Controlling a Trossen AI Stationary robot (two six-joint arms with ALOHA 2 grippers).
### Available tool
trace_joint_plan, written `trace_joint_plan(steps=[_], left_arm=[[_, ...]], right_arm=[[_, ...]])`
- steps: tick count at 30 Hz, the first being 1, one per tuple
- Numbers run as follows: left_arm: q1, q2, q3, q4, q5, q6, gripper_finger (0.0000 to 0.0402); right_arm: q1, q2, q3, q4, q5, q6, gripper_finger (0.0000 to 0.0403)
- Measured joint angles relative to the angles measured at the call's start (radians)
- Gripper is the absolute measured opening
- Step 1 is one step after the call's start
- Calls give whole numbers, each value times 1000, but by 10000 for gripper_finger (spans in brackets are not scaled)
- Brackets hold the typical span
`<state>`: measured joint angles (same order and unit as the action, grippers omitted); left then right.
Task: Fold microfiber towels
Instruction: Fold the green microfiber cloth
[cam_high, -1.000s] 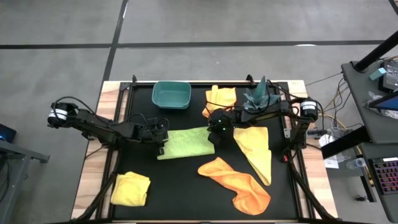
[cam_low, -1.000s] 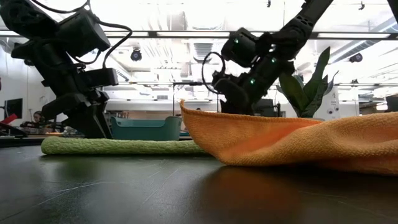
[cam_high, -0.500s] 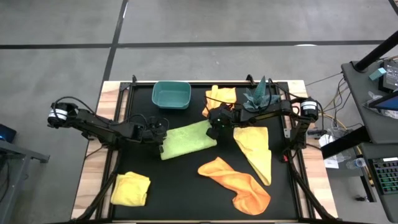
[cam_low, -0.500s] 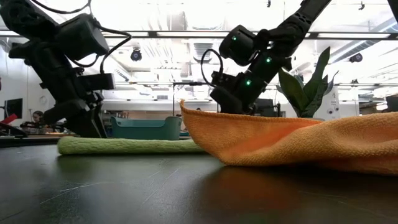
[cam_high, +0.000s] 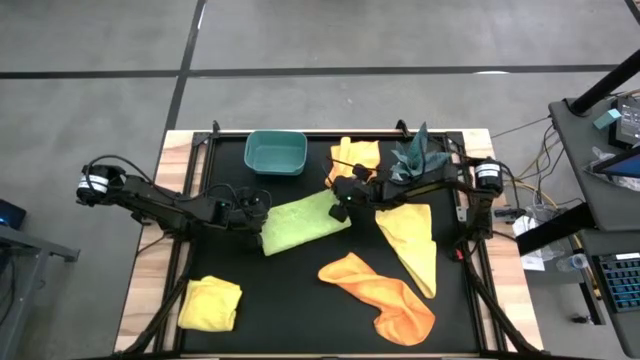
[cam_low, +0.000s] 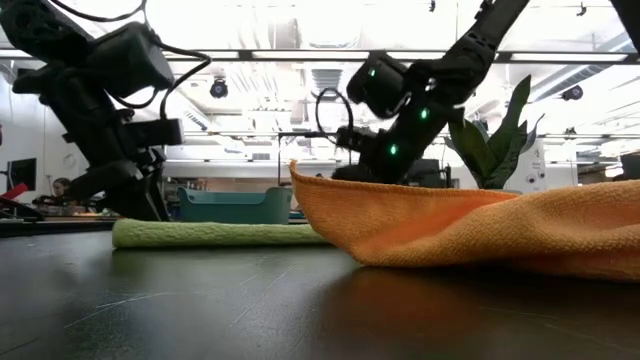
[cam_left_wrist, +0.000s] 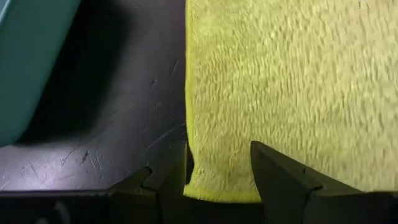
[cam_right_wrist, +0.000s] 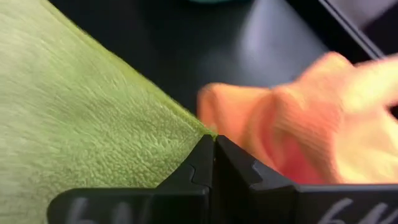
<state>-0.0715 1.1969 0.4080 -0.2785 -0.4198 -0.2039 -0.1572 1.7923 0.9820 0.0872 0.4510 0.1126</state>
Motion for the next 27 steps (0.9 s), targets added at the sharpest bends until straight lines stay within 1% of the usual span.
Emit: trace_joint_plan(steps=[2, 4, 14, 17, 22, 25, 27], left_arm=[[0, 0, 0, -2, 0, 0, 163], [0, 0, 0, -2, 0, -1, 163], [0, 0, 0, -2, 0, -1, 163], [0, 0, 4, -2, 0, -1, 163], [0, -1, 27, -1, 16, 0, 163], [0, -1, 40, 4, 27, -1, 163], [0, -1, 41, 37, 39, -1, 163]], right_arm=[[4, 15, 0, 0, 62, 5, 8], [8, 18, -1, 2, 97, 6, 8], [9, 18, 0, 0, 91, 0, 13], [9, 16, 0, 0, 91, 0, 29], [9, -16, 0, -7, 90, 2, 71], [9, -49, 5, -51, 89, 7, 96], [9, -72, 20, -93, 87, 9, 109]])
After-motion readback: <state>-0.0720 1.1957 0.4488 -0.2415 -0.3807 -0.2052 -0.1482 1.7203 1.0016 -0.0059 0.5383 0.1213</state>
